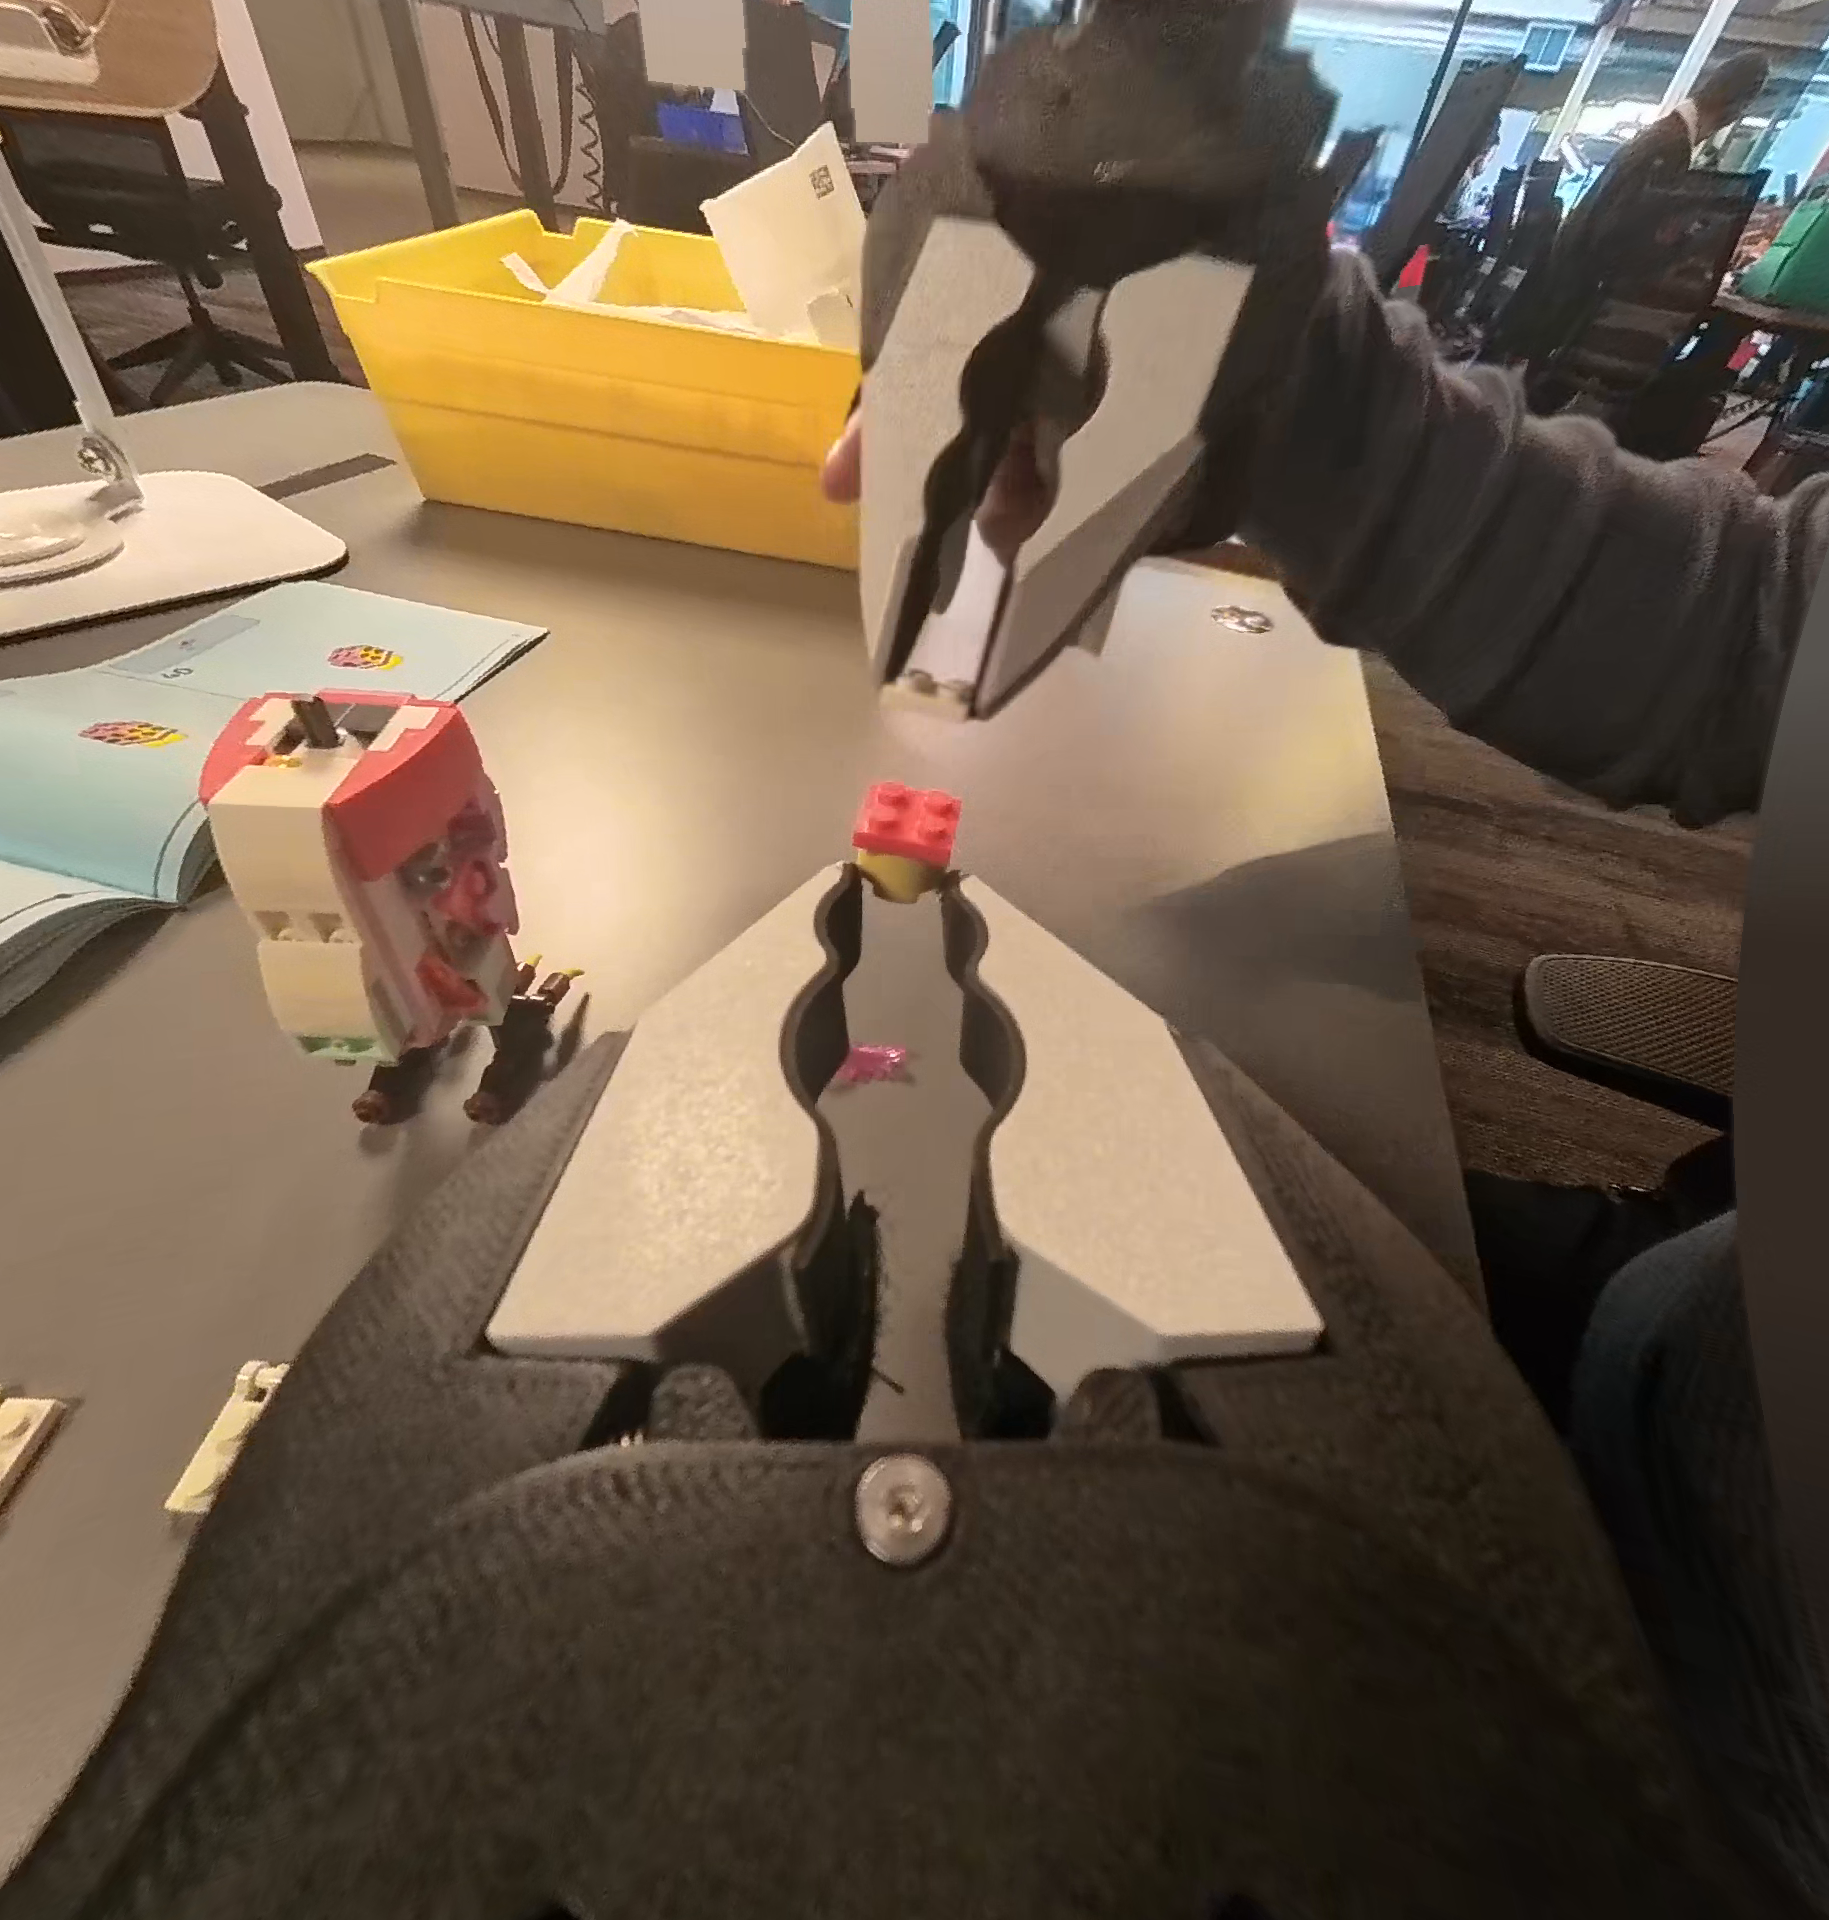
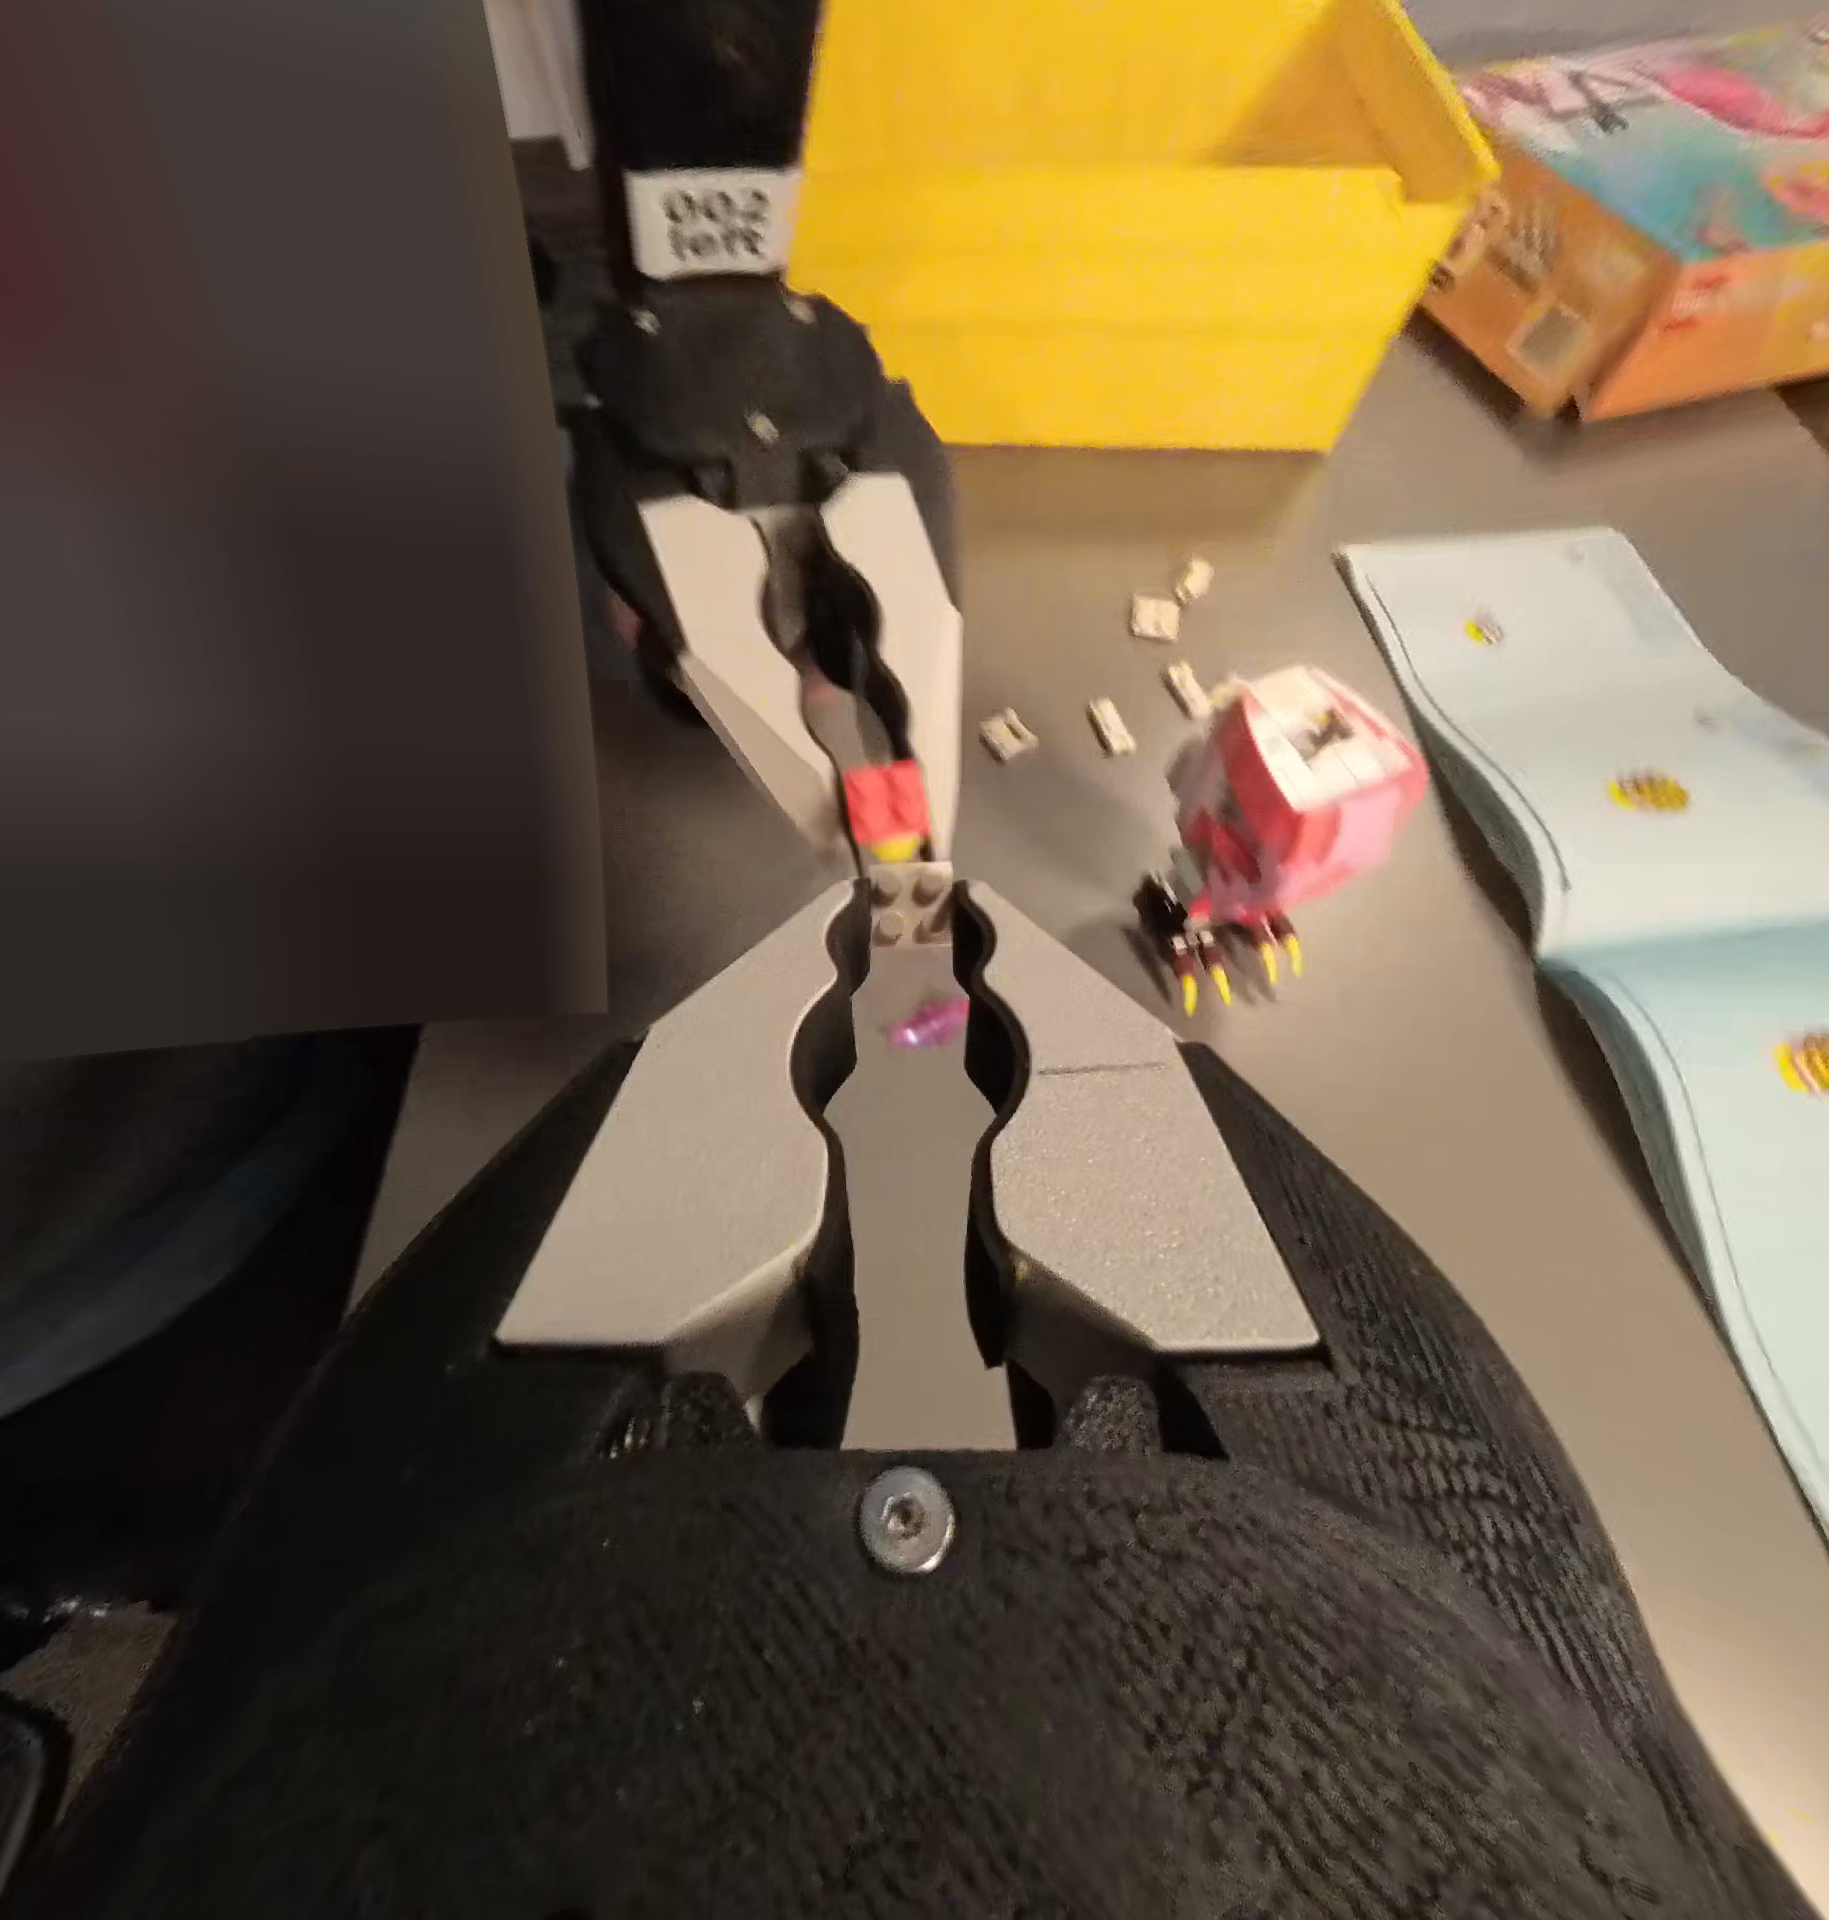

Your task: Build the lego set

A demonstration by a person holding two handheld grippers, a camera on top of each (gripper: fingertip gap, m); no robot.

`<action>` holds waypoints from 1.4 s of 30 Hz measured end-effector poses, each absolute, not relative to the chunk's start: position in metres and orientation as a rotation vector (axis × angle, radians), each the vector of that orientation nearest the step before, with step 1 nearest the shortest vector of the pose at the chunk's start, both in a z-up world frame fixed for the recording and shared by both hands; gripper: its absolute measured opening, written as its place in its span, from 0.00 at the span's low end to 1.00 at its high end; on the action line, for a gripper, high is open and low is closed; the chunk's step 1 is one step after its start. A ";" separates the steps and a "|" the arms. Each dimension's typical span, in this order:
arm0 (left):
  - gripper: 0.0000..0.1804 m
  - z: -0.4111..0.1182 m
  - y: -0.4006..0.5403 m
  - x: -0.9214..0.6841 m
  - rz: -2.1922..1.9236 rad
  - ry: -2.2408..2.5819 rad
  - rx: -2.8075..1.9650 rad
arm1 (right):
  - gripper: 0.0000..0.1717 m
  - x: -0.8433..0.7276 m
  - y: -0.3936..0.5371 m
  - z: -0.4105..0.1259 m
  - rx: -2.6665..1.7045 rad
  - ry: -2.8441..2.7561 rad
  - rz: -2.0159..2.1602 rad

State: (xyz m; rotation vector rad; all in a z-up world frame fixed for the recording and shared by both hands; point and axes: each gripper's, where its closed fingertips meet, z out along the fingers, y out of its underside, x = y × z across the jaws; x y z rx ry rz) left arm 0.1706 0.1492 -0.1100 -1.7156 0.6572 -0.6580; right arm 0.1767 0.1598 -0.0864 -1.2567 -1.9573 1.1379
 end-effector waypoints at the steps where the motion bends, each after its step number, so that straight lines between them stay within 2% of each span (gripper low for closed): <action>1: 0.08 -0.110 0.149 0.170 -0.657 0.656 -1.715 | 0.08 0.172 0.152 -0.082 -1.233 -1.983 1.141; 19: 0.08 -0.111 0.148 0.172 -0.641 0.680 -1.713 | 0.08 0.153 0.136 -0.088 -1.204 -2.159 0.993; 42: 0.08 -0.110 0.147 0.173 -0.642 0.679 -1.707 | 0.14 0.156 0.131 -0.088 -1.161 -2.156 0.965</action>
